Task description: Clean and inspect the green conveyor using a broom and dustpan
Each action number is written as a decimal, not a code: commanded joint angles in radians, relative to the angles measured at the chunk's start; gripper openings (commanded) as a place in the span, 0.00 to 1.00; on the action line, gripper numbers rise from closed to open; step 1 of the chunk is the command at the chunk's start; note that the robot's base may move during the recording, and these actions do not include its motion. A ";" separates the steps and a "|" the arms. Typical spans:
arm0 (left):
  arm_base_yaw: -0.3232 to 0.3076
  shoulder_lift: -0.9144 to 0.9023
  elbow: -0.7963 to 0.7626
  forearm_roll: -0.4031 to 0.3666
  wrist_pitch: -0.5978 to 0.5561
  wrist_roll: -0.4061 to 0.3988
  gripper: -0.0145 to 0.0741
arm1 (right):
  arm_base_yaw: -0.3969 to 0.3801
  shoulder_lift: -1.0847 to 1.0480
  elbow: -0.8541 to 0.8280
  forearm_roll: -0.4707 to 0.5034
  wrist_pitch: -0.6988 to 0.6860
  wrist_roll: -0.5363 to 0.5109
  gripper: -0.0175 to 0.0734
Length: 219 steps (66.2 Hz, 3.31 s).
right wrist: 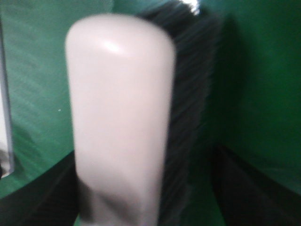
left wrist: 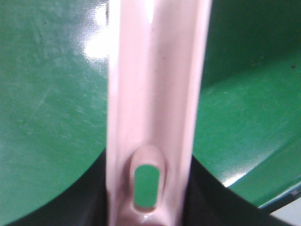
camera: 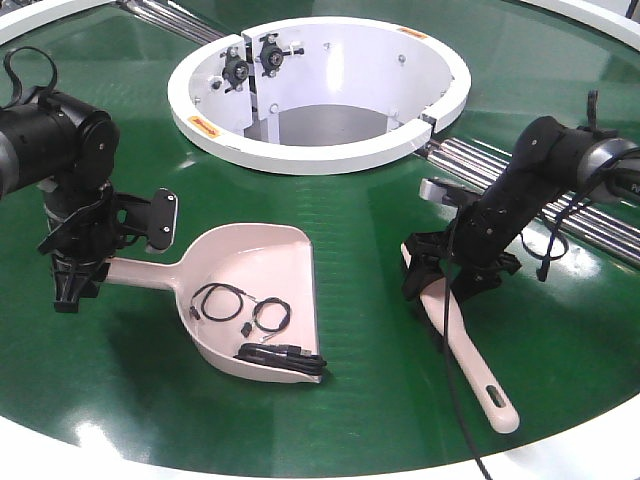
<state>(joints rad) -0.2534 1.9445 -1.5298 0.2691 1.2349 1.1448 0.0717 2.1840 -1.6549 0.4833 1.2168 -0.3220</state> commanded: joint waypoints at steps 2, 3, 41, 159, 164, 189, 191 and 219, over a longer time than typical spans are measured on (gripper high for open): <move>-0.004 -0.050 -0.029 -0.005 0.024 -0.013 0.16 | -0.008 -0.053 -0.048 0.018 0.073 0.002 0.79; -0.004 -0.050 -0.029 -0.005 0.024 -0.013 0.16 | -0.008 -0.055 -0.051 0.018 0.073 0.002 0.79; -0.004 -0.050 -0.029 -0.005 0.024 -0.013 0.16 | -0.006 -0.413 0.056 -0.041 -0.241 0.009 0.79; -0.004 -0.050 -0.029 -0.005 0.025 -0.013 0.16 | -0.007 -2.175 1.244 -0.220 -0.748 0.085 0.19; -0.004 -0.050 -0.029 -0.005 0.025 -0.013 0.16 | -0.007 -2.175 1.244 -0.218 -0.747 0.085 0.19; -0.004 -0.050 -0.029 -0.005 0.022 -0.013 0.16 | -0.007 -2.175 1.244 -0.216 -0.747 0.085 0.19; -0.004 -0.050 -0.029 -0.005 0.022 -0.013 0.16 | -0.007 -2.175 1.244 -0.216 -0.747 0.085 0.19; -0.004 -0.050 -0.029 -0.006 0.022 -0.013 0.16 | -0.007 -2.175 1.244 -0.216 -0.747 0.085 0.19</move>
<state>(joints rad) -0.2534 1.9445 -1.5298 0.2691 1.2341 1.1448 0.0717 -0.0154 -0.3878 0.2607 0.5378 -0.2359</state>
